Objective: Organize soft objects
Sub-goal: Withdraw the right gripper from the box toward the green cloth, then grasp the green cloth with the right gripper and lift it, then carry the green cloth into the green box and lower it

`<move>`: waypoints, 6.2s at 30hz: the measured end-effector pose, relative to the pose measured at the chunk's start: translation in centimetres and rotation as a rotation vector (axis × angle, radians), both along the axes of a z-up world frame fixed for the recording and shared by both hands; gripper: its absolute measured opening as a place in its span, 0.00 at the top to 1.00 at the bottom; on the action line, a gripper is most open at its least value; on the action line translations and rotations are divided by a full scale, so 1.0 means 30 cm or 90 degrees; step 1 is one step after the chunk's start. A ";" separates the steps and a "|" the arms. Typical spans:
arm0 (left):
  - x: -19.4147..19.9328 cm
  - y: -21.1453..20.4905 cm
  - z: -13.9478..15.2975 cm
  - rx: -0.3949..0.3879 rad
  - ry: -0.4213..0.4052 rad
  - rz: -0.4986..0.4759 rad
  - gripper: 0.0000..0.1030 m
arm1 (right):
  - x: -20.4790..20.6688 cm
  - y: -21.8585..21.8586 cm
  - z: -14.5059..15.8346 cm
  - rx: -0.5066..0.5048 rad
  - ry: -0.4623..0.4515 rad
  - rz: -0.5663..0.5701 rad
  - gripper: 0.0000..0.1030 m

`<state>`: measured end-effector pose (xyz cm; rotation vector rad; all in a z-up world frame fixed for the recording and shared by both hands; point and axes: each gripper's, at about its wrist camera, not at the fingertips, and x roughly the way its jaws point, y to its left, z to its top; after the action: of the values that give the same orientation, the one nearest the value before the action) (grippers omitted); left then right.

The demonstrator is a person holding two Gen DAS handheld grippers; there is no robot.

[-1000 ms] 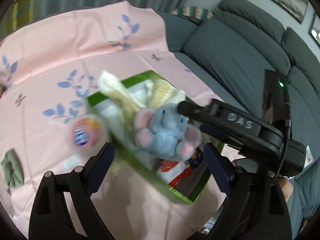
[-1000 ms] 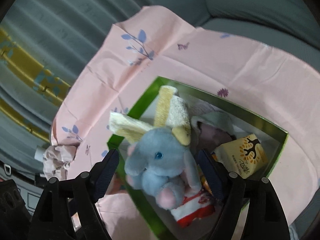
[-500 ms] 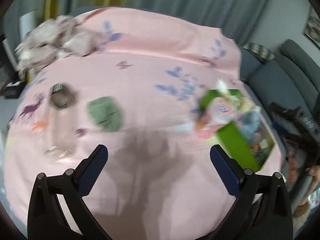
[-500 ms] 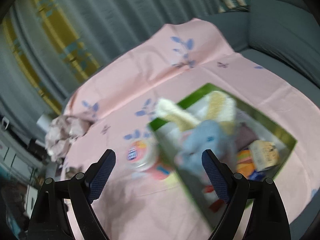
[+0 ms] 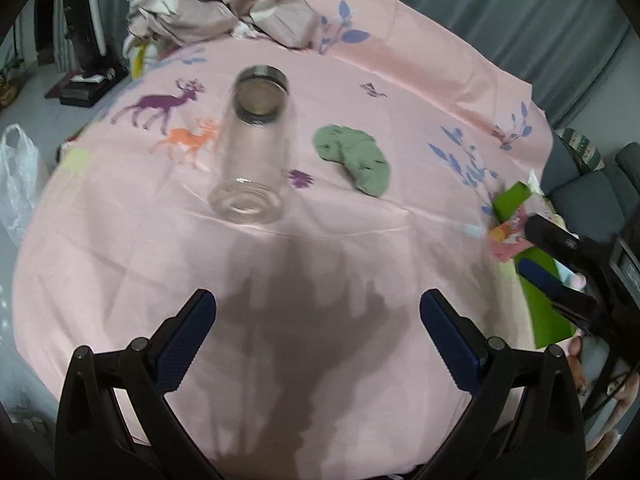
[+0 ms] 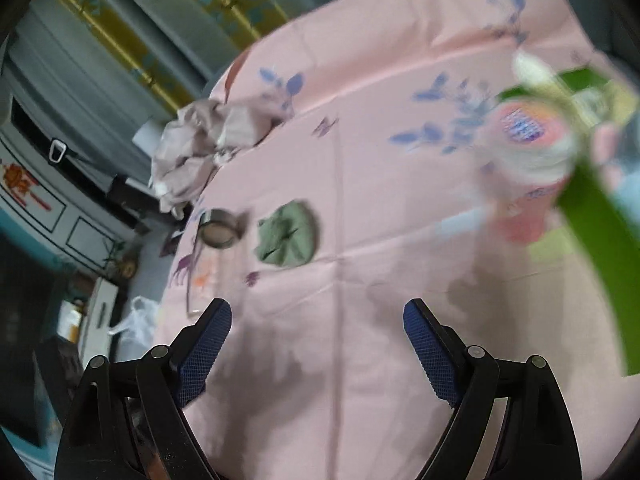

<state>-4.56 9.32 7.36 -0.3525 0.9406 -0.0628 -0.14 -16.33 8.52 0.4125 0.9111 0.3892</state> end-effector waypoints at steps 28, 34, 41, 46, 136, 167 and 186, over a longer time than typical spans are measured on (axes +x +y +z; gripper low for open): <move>0.008 0.029 -0.106 -0.002 0.044 -0.021 0.02 | 0.368 0.416 -0.182 -0.244 0.021 0.064 0.79; -0.001 0.012 -0.089 -0.004 0.038 -0.025 0.02 | 0.268 0.313 -0.094 -0.181 0.011 0.049 0.86; -0.010 -0.022 -0.068 -0.010 0.034 -0.040 0.02 | 0.069 0.190 -0.009 -0.203 0.013 0.044 0.86; -0.021 -0.062 -0.059 -0.012 0.032 -0.057 0.02 | -0.039 0.118 -0.058 -0.197 0.077 0.062 0.86; 0.020 -0.801 0.292 0.057 -0.133 -0.406 0.71 | -0.213 -0.365 0.211 -0.024 -0.092 -0.056 0.65; 0.157 -1.179 0.311 0.071 -0.180 -0.528 0.71 | -0.114 -0.763 0.188 0.072 -0.124 -0.206 0.65; 0.247 -1.356 0.163 0.051 -0.097 -0.576 0.70 | -0.025 -0.936 0.033 0.094 -0.025 -0.312 0.65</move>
<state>2.83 -31.37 12.25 0.1739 0.8857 -0.8644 -0.89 -44.41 9.51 0.7405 0.7151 0.0141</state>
